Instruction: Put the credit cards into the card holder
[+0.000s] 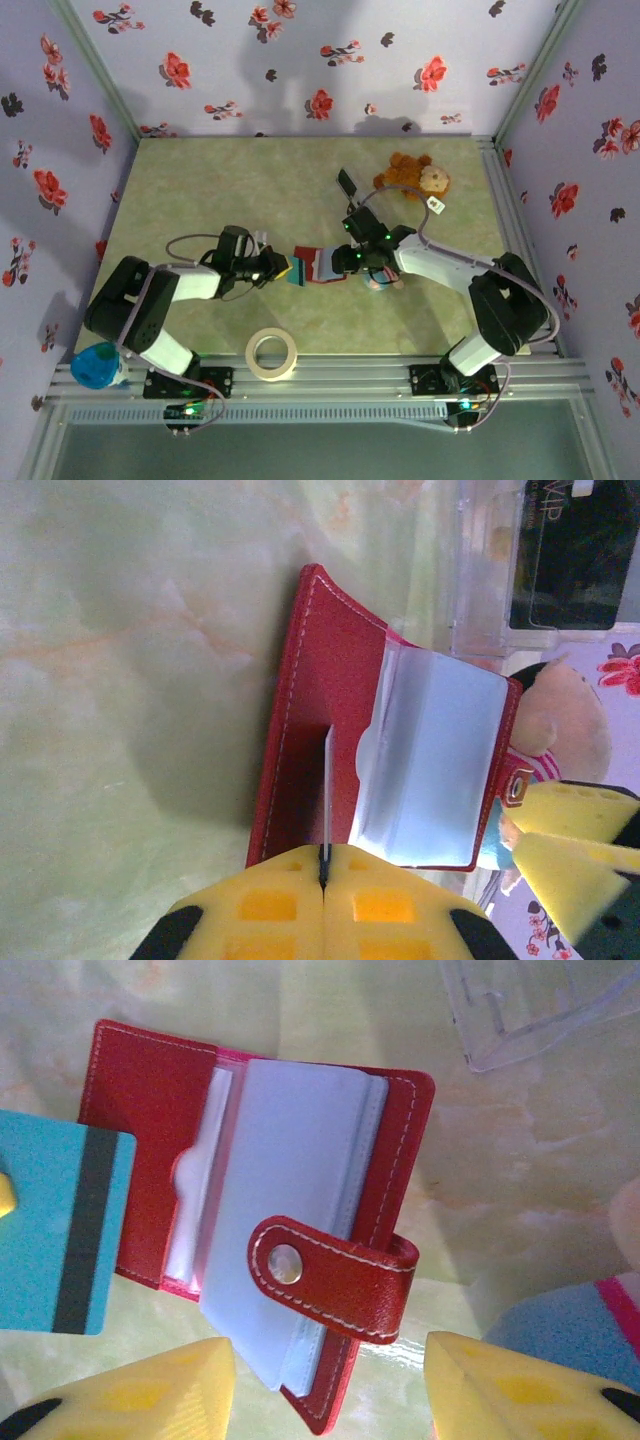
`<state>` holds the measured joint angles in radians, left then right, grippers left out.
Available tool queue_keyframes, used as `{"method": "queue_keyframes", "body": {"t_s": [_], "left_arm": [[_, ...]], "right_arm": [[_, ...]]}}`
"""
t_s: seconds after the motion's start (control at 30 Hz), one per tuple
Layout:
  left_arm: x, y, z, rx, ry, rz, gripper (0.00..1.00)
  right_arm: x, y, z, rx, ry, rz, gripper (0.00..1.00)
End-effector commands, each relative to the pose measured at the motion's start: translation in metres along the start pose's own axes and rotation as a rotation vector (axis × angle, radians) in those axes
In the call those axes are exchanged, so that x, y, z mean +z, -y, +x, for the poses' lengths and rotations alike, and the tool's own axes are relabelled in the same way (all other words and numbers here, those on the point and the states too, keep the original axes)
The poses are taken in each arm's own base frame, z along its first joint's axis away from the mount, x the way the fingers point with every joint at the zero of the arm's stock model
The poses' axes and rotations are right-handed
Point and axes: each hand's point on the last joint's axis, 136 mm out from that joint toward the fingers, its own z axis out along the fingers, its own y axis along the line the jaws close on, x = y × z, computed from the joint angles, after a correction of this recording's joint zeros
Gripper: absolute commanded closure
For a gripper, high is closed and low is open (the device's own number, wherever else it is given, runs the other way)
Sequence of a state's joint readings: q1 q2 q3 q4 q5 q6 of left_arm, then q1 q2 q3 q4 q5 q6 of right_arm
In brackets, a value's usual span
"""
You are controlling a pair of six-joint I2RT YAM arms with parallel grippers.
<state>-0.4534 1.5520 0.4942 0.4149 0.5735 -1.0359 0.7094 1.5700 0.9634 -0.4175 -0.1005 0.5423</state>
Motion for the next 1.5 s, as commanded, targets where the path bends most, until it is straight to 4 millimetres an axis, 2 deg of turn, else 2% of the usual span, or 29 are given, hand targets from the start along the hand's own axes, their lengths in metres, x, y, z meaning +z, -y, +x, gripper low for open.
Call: {"method": "queue_keyframes", "body": {"t_s": [0.0,0.2,0.3,0.47,0.63,0.8,0.9,1.0,1.1,1.2,1.47], "left_arm": [[-0.007,-0.008,0.005,0.018,0.012,-0.033,1.00],[-0.010,-0.004,0.006,0.007,0.006,-0.012,1.00],[-0.014,0.002,0.004,0.015,0.001,0.001,1.00],[-0.029,0.012,0.001,0.020,0.021,0.020,1.00],[-0.050,0.028,-0.004,0.055,0.046,0.029,1.00],[-0.053,0.038,-0.007,0.069,0.046,0.039,1.00],[-0.050,0.038,-0.008,0.066,0.036,0.037,1.00],[-0.044,0.026,-0.008,0.047,0.036,0.012,1.00],[-0.036,0.011,-0.007,0.018,0.048,0.009,1.00],[-0.028,-0.001,-0.007,0.014,0.044,-0.008,1.00],[-0.012,-0.013,-0.009,0.008,0.026,-0.012,1.00]], "right_arm": [[0.012,0.002,-0.003,-0.007,0.004,0.021,0.53],[0.019,-0.024,-0.012,-0.026,0.013,-0.107,0.60],[0.025,-0.029,-0.013,-0.026,-0.003,-0.126,0.61],[0.029,-0.039,-0.015,-0.037,-0.013,-0.161,0.70],[0.030,-0.052,-0.014,-0.043,-0.031,-0.220,0.82],[0.032,-0.078,-0.006,-0.033,-0.065,-0.358,0.88],[0.040,-0.082,-0.003,-0.006,-0.070,-0.392,0.88],[0.048,-0.079,-0.001,0.022,-0.077,-0.381,0.86],[0.055,-0.077,0.001,0.025,-0.086,-0.370,0.78],[0.063,-0.065,0.004,0.037,-0.107,-0.339,0.73],[0.046,-0.042,-0.006,0.013,-0.120,-0.272,0.57]]}}
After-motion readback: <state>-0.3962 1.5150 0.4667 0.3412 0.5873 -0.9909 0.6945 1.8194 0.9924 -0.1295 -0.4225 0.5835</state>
